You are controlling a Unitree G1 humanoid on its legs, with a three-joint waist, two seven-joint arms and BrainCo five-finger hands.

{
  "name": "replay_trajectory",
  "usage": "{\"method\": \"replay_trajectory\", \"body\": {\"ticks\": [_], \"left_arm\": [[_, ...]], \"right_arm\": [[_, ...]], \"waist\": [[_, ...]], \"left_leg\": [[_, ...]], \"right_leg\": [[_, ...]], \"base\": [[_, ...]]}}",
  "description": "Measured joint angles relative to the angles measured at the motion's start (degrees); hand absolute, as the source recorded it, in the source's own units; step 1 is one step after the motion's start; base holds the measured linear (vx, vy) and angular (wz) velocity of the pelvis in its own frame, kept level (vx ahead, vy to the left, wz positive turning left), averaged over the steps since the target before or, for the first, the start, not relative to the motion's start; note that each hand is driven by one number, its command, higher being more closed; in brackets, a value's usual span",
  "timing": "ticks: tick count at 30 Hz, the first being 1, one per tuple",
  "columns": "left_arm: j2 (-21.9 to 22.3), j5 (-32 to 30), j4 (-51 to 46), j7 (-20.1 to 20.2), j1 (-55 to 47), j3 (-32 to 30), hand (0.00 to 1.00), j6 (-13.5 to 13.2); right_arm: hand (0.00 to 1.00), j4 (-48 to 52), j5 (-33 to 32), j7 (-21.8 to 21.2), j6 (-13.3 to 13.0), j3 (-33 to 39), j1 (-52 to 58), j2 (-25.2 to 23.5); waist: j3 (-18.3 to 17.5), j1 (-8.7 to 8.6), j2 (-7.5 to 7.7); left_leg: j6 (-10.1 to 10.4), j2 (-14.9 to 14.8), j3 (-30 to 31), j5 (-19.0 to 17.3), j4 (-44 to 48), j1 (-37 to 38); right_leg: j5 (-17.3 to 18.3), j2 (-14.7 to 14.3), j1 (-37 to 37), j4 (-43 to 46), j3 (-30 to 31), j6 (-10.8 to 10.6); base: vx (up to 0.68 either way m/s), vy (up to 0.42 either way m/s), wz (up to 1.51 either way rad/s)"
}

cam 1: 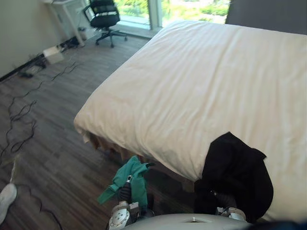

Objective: Tidy the bed and pick cloth on bed and put in laundry

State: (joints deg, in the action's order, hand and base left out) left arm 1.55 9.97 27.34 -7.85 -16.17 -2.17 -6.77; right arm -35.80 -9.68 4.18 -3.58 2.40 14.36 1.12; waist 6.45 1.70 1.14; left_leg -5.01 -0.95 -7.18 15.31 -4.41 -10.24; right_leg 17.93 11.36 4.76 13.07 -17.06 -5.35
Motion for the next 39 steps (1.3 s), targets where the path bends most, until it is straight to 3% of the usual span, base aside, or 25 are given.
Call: {"method": "replay_trajectory", "body": {"ticks": [1,2,3,5,6,7,8,10,11,14,17,19,21,22,24,26,27,28,30,31,32,34,37,39], "left_arm": [[-0.06,0.13,-0.82,0.04,0.81,-0.11,1.0,-0.16],[-0.16,0.14,-0.56,0.04,0.63,0.0,1.0,0.15],[0.01,0.12,-0.58,0.13,0.36,0.31,1.0,0.17],[0.29,0.1,-0.67,0.35,0.04,1.66,1.0,0.12],[1.13,0.06,-0.62,0.43,0.02,1.93,1.0,0.12],[1.54,0.08,-0.65,0.32,0.42,1.66,1.0,0.1],[1.27,0.07,0.34,0.35,0.64,1.63,1.0,0.16],[1.37,0.08,0.82,0.43,0.87,1.77,1.0,0.19],[1.67,0.1,0.87,0.39,-0.56,1.88,1.0,0.31],[1.36,0.09,0.82,0.37,-0.76,2.38,1.0,0.35],[0.67,0.05,0.81,0.35,-0.71,2.64,1.0,0.35],[-0.83,0.0,0.8,0.3,-0.79,2.62,1.0,0.41],[-1.43,-0.58,0.61,0.32,-1.08,2.56,1.0,0.42],[-1.66,-0.91,-0.47,0.34,-1.58,2.56,1.0,1.17],[-1.44,-1.91,-2.91,0.38,-2.2,3.12,1.0,1.34],[-1.17,-2.48,-3.6,0.35,-2.79,4.17,1.0,1.43],[-1.23,-2.71,-3.64,0.33,-2.66,4.41,1.0,1.46],[-1.43,-2.7,-3.68,0.29,-2.12,4.45,1.0,1.46],[-2.22,-2.58,-3.6,0.26,-1.05,5.2,1.0,1.43],[-3.16,-2.46,-3.74,0.08,-0.46,5.43,1.0,1.4],[-3.54,-2.38,-3.95,0.0,-0.39,5.55,1.0,1.42],[-2.91,-2.27,-4.58,0.0,-0.19,6.13,1.0,1.39],[-1.29,-1.66,-5.34,0.24,-1.79,6.74,1.0,1.39],[-0.56,-1.55,-5.34,0.36,-2.18,6.82,1.0,1.39]], "right_arm": [[1.0,-0.69,0.6,0.28,0.09,1.27,-0.86,-0.43],[1.0,-1.36,1.57,0.75,0.24,1.57,-1.28,-0.68],[1.0,-1.34,2.15,0.99,0.28,1.59,-0.61,-0.55],[1.0,-1.35,2.17,1.19,0.35,1.59,0.44,0.11],[1.0,-1.17,2.38,1.18,0.33,1.57,1.18,0.81],[1.0,-0.86,3.21,1.15,0.31,1.4,1.33,0.84],[1.0,-0.87,3.48,1.07,0.26,1.25,1.36,0.59],[1.0,-1.19,3.69,1.13,0.32,1.52,1.87,0.11],[1.0,-1.17,3.65,1.15,0.43,1.53,1.66,-0.05],[1.0,-1.03,3.66,1.1,0.72,1.5,0.96,-0.87],[1.0,0.44,4.17,0.85,0.69,1.38,-0.07,-1.95],[1.0,2.52,4.36,0.63,0.63,0.97,-0.32,-3.62],[1.0,3.27,5.35,0.55,0.64,0.23,-0.34,-3.99],[1.0,3.37,6.8,0.52,0.65,0.22,-0.41,-3.89],[1.0,3.66,8.25,0.53,0.66,-0.27,-0.92,-3.13],[1.0,4.95,9.18,0.55,0.72,-0.55,-0.35,-2.23],[1.0,5.95,9.99,0.57,0.73,-0.55,1.19,-2.24],[1.0,7.05,10.36,0.62,0.74,-0.75,2.41,-2.49],[1.0,8.06,10.45,0.68,0.68,-0.84,4.82,-3.58],[1.0,8.05,10.33,0.69,0.69,-0.85,5.84,-4.33],[1.0,7.89,9.91,0.74,0.69,-0.93,5.77,-4.68],[1.0,8.0,8.24,0.79,0.68,-0.85,5.62,-4.73],[1.0,8.81,8.09,0.59,0.67,-0.9,5.75,-4.57],[1.0,8.81,8.0,0.58,0.68,-0.9,5.77,-4.63]], "waist": [[1.37,0.74,-0.57],[2.03,0.75,-0.49],[2.06,-0.05,-0.53],[2.24,-1.05,-1.94],[2.85,-1.14,-3.76],[2.27,-1.27,-2.99],[2.37,-2.22,-1.97],[2.03,-1.79,-1.74],[1.82,-1.93,-2.22],[1.59,-1.88,-2.15],[1.45,-1.5,-2.52],[2.05,-1.01,-1.74],[2.28,-0.7,-0.78],[2.14,-0.78,0.19],[2.48,0.49,0.27],[3.4,0.54,-0.54],[3.43,-0.54,-0.62],[3.56,-1.54,-1.13],[3.46,-2.65,-0.64],[3.2,-2.17,0.88],[3.11,-2.38,1.79],[2.85,-2.11,1.72],[2.42,-1.99,-0.31],[2.33,-2.03,-0.49]], "left_leg": [[-5.42,-1.11,-12.14,-6.95,3.21,-0.76],[-4.57,-2.71,-18.4,-9.64,5.34,-0.72],[-5.39,-2.84,-21.87,-10.99,5.97,-0.08],[-5.25,-2.78,-23.77,-11.27,6.62,0.95],[-5.1,-3.31,-22.52,-11.34,6.89,0.79],[-3.3,-1.98,-22.55,-12.53,6.67,0.49],[-2.06,-1.56,-23.23,-13.88,7.8,0.15],[-2.28,-3.74,-25.96,-16.17,16.29,-1.09],[-0.2,-3.37,-23.33,-16.88,18.42,-0.71],[-1.28,1.09,-18.27,-13.85,10.14,1.76],[-1.1,1.3,-14.42,-9.5,2.09,4.73],[-0.14,1.29,-12.3,-8.06,-1.19,7.32],[0.24,1.94,-11.11,-7.94,-1.36,7.74],[0.85,2.28,-10.96,-8.65,-1.5,7.78],[1.66,2.34,-12.08,-9.17,-1.52,7.16],[2.18,2.37,-10.72,-8.63,-1.49,6.58],[2.07,2.45,-8.68,-8.3,-1.48,6.63],[1.16,2.16,-5.68,-7.6,-1.48,7.01],[1.42,2.06,-2.58,-7.18,-1.48,6.7],[1.79,2.54,-1.6,-6.9,-1.5,6.6],[2.18,3.11,-0.81,-6.45,-1.51,6.55],[2.79,2.47,-0.46,-6.01,-1.52,6.47],[3.29,1.76,-0.37,-5.98,-1.52,6.22],[3.03,1.84,-0.35,-6.17,-1.52,6.71]], "right_leg": [[0.08,-1.22,1.06,-0.46,-2.12,-0.21],[-0.19,-1.12,2.2,-0.46,-3.06,-0.15],[-0.28,-0.72,3.77,-0.43,-4.05,-0.04],[-0.01,-0.1,4.41,3.54,-5.73,0.25],[2.1,-0.62,3.91,5.23,-5.32,1.73],[2.73,-2.49,4.25,-1.77,-5.31,2.57],[2.08,-1.89,5.52,-3.72,-5.98,1.91],[0.79,0.15,6.77,-3.54,-11.14,-0.35],[1.26,0.42,7.76,-2.12,-13.22,-1.08],[-0.78,1.66,8.5,0.87,-17.66,-0.36],[-1.08,-0.45,7.5,-0.01,-18.42,1.0],[-1.84,-0.77,6.06,-1.61,-18.39,1.22],[-4.27,0.96,3.08,0.84,-18.17,1.69],[-3.31,2.31,2.13,3.88,-18.72,2.74],[-2.16,3.03,0.53,5.57,-18.37,4.13],[-2.25,2.8,-1.09,9.63,-13.94,4.93],[-2.45,1.79,-2.83,12.83,-7.06,7.79],[-2.32,-0.33,-4.47,15.85,-0.37,9.15],[-0.22,-3.58,-3.8,11.4,6.76,7.47],[-0.42,-4.22,-3.9,7.22,8.91,7.18],[-0.55,-4.05,-3.33,5.12,9.13,4.29],[-1.02,-4.36,-2.84,3.74,8.31,3.69],[-1.98,-5.38,-1.64,0.98,8.12,3.16],[-2.53,-5.44,-0.39,-0.47,8.12,2.98]], "base": [[0.04,0.1,1.46],[0.03,0.072,1.31],[0.09,0.04,1.53],[0.12,0.072,1.43],[0.01,0.026,1.16],[-0.03,0.009,1.27],[0.01,0.024,1.25],[0.1,0.028,1.0],[0.14,-0.018,0.78],[0.11,0.05,0.92],[0.04,0.009,0.62],[-0.01,-0.034,0.51],[-0.03,-0.032,0.42],[-0.02,-0.047,0.25],[-0.01,-0.052,-0.07],[-0.01,-0.03,0.15],[0.05,-0.021,0.78],[0.09,-0.029,1.15],[0.07,-0.075,0.93],[0.03,-0.093,0.65],[0.02,-0.104,0.54],[0.04,-0.12,0.17],[0.06,-0.117,0.02],[0.11,-0.069,0.01]]}}
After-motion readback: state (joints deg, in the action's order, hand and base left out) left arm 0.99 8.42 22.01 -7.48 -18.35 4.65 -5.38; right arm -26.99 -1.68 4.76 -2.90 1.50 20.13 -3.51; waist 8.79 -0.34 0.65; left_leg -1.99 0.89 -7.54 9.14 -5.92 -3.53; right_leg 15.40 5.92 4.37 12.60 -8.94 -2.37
